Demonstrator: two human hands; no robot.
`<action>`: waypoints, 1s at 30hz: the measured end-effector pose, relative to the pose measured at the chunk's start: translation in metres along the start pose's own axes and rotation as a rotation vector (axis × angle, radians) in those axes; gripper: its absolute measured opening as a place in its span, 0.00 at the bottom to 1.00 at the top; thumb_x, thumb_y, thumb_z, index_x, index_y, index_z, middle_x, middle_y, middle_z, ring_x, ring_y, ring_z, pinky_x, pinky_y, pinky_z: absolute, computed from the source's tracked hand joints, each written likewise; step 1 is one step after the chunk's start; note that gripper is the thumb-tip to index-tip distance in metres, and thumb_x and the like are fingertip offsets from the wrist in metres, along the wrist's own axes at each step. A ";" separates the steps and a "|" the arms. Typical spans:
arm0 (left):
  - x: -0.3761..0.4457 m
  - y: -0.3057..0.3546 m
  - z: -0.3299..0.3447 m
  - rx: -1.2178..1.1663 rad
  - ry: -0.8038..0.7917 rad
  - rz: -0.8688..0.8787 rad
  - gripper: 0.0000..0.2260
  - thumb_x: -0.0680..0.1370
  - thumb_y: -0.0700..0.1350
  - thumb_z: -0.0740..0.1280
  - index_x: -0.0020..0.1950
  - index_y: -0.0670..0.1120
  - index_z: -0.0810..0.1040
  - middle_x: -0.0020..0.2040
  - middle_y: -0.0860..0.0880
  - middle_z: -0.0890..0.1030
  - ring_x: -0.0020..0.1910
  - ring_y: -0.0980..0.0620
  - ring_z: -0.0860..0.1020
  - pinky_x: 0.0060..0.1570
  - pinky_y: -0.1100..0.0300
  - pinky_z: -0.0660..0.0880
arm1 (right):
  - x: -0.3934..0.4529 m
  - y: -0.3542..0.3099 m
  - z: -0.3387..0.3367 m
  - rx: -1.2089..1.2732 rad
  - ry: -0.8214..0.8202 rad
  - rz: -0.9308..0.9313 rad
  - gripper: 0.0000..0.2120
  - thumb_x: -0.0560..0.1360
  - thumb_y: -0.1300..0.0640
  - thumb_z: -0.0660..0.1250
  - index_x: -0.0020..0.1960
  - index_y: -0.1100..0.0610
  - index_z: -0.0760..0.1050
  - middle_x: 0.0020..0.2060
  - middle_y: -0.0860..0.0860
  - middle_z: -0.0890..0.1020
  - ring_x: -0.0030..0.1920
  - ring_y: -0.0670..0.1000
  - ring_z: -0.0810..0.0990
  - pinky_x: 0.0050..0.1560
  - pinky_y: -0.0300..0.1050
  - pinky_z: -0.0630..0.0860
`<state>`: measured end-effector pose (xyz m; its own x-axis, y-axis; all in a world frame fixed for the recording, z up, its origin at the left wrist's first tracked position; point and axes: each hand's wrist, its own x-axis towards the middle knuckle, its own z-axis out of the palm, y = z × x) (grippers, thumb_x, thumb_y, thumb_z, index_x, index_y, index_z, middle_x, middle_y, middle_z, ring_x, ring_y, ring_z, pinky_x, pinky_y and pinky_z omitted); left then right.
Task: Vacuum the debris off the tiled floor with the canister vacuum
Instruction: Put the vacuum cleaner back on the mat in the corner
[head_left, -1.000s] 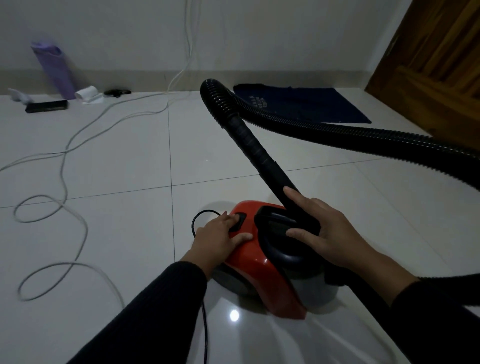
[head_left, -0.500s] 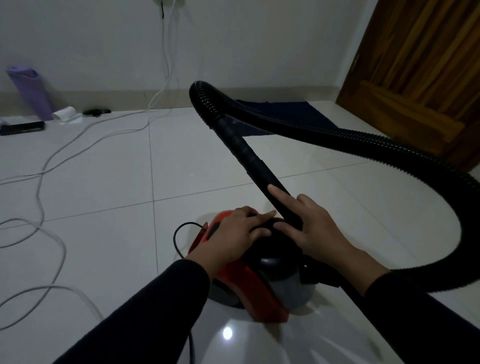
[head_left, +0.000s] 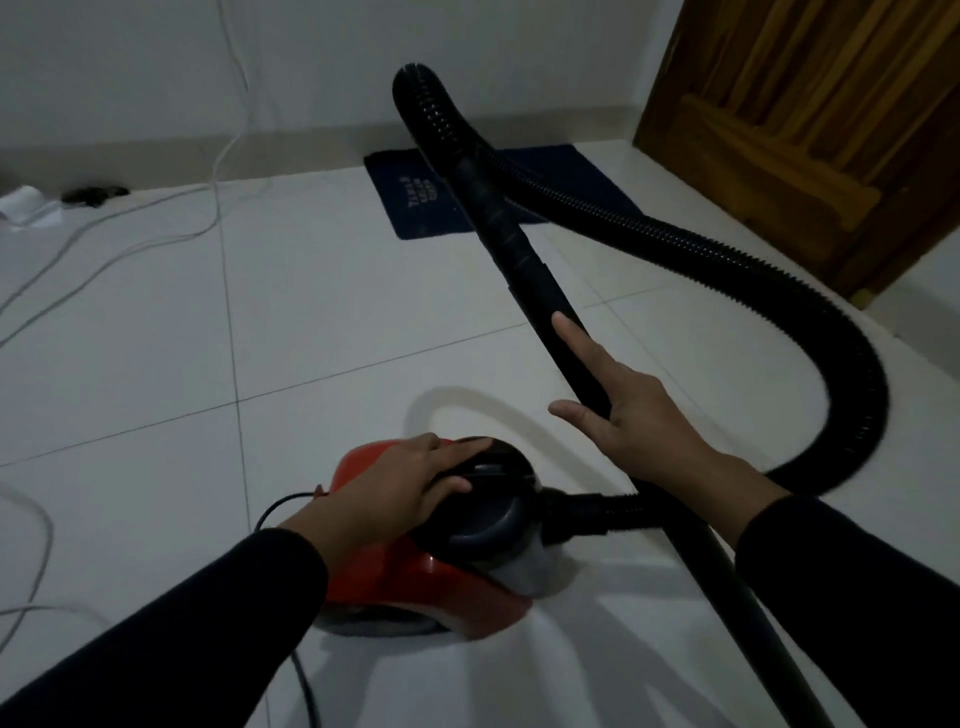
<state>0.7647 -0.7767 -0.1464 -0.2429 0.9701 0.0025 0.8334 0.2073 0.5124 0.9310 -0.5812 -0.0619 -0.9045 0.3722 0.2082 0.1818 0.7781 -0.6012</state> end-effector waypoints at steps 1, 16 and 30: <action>0.000 0.008 -0.007 -0.016 -0.008 -0.026 0.26 0.76 0.62 0.52 0.74 0.59 0.60 0.56 0.47 0.77 0.53 0.49 0.76 0.53 0.66 0.66 | 0.005 -0.002 -0.013 0.010 -0.019 0.019 0.39 0.76 0.49 0.67 0.64 0.18 0.42 0.57 0.57 0.79 0.57 0.55 0.77 0.57 0.37 0.71; 0.080 0.162 -0.291 -0.130 0.056 -0.286 0.34 0.70 0.73 0.46 0.72 0.61 0.64 0.48 0.56 0.73 0.47 0.60 0.72 0.47 0.82 0.61 | 0.179 -0.103 -0.275 0.104 -0.297 -0.062 0.36 0.79 0.46 0.62 0.68 0.21 0.40 0.45 0.51 0.74 0.45 0.51 0.75 0.51 0.41 0.74; 0.286 0.128 -0.470 -0.116 0.047 -0.482 0.22 0.77 0.53 0.60 0.71 0.56 0.68 0.65 0.47 0.76 0.63 0.49 0.74 0.62 0.67 0.63 | 0.445 -0.082 -0.368 0.110 -0.358 -0.187 0.37 0.79 0.47 0.62 0.66 0.20 0.38 0.50 0.53 0.74 0.49 0.52 0.76 0.54 0.45 0.75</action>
<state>0.5687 -0.5322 0.3233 -0.6112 0.7602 -0.2204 0.5609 0.6125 0.5570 0.6554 -0.2927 0.3639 -0.9985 0.0154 0.0517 -0.0226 0.7500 -0.6610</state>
